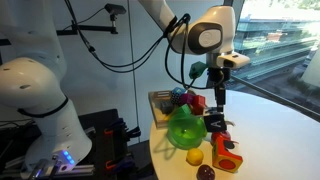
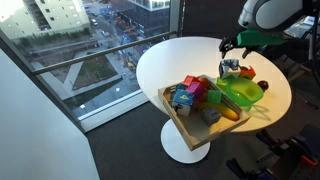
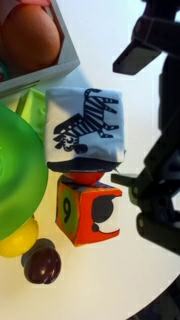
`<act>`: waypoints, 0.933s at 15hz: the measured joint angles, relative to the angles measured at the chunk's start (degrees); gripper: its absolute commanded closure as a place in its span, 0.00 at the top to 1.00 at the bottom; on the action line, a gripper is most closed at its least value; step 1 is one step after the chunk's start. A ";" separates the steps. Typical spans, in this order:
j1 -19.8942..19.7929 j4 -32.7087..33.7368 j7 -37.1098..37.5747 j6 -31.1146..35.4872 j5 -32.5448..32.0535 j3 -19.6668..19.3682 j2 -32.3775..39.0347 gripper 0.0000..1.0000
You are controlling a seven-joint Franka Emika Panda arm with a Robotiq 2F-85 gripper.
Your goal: Move the black and white toy to the table
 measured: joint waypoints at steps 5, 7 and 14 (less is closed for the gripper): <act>0.14 -1.22 -5.46 -3.02 2.10 1.58 -2.87 1.00; 0.14 -1.91 -8.84 -4.83 3.82 2.25 -4.45 1.00; 0.13 -3.65 -19.94 -13.08 7.92 3.41 -9.98 1.00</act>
